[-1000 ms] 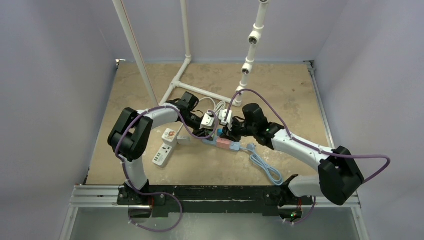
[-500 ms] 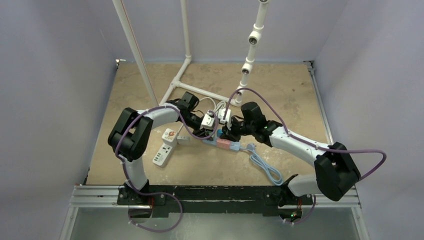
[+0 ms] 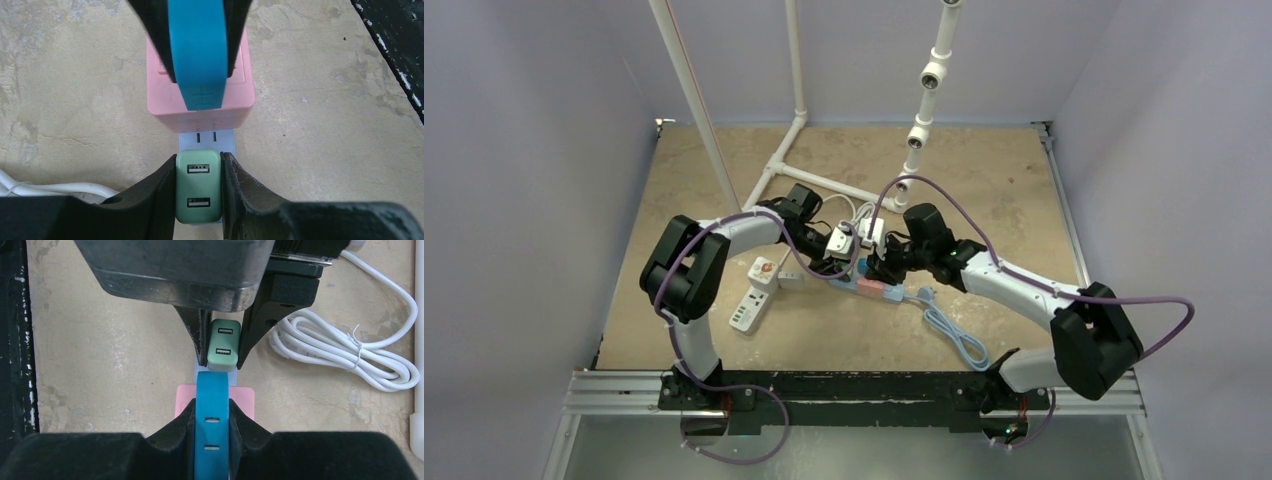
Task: Insert the plug
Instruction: Insert the plug into the socket.
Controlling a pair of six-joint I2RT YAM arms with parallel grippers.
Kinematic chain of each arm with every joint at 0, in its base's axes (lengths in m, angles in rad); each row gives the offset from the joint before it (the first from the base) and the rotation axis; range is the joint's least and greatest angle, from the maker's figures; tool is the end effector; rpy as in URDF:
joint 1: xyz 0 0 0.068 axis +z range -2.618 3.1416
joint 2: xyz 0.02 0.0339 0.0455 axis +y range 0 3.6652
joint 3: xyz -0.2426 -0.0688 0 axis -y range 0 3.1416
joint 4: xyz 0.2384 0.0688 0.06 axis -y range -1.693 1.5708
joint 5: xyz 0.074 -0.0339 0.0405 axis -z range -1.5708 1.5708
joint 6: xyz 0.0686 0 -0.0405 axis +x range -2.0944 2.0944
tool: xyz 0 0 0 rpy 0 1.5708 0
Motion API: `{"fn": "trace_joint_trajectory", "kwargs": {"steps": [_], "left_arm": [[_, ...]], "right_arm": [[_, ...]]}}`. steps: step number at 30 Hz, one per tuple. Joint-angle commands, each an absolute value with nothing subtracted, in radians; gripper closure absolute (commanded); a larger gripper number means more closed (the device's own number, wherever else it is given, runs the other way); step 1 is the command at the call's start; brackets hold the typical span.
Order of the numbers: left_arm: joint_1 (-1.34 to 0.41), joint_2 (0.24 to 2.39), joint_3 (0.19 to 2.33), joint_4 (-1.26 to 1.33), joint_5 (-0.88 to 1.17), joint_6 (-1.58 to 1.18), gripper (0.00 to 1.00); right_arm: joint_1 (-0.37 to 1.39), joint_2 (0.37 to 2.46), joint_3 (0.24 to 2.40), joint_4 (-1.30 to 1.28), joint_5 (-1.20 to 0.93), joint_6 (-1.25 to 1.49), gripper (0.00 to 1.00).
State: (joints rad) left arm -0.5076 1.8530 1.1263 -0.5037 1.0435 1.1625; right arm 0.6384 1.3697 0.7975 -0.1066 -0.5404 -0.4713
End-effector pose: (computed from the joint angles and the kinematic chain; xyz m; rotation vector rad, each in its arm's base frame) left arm 0.2699 -0.2180 0.1307 1.8345 1.3581 -1.1109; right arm 0.2262 0.2118 0.1892 -1.4101 1.7207 0.6967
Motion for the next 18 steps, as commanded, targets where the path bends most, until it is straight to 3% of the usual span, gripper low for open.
{"fn": "trace_joint_trajectory", "kwargs": {"steps": [1, 4, 5, 6, 7, 8, 9, 18], "left_arm": [[-0.523, 1.842, 1.141, -0.570, 1.035, 1.116, 0.72], [-0.522, 1.824, 1.157, -0.562, 1.013, 1.078, 0.45], [-0.520, 1.816, 1.162, -0.562, 1.008, 1.064, 0.33], [-0.519, 1.809, 1.170, -0.567, 1.002, 1.053, 0.14], [-0.516, 1.800, 1.178, -0.574, 0.996, 1.043, 0.07], [-0.512, 1.790, 1.192, -0.582, 0.990, 1.031, 0.04], [-0.508, 1.783, 1.209, -0.607, 0.987, 1.029, 0.03], [-0.415, 1.723, 1.482, -1.017, 0.942, 1.032, 0.01]], "right_arm": [[0.636, 1.360, 0.795, -0.190, -0.428, -0.460, 0.61], [0.628, 1.320, 0.825, -0.171, -0.389, -0.450, 0.54], [0.624, 1.312, 0.840, -0.172, -0.384, -0.451, 0.52], [0.622, 1.299, 0.854, -0.173, -0.376, -0.450, 0.49], [0.621, 1.285, 0.872, -0.173, -0.367, -0.448, 0.38], [0.621, 1.270, 0.883, -0.174, -0.363, -0.443, 0.13], [0.620, 1.253, 0.892, -0.174, -0.357, -0.435, 0.03], [0.540, 1.042, 0.850, -0.136, -0.299, -0.340, 0.01]]}}
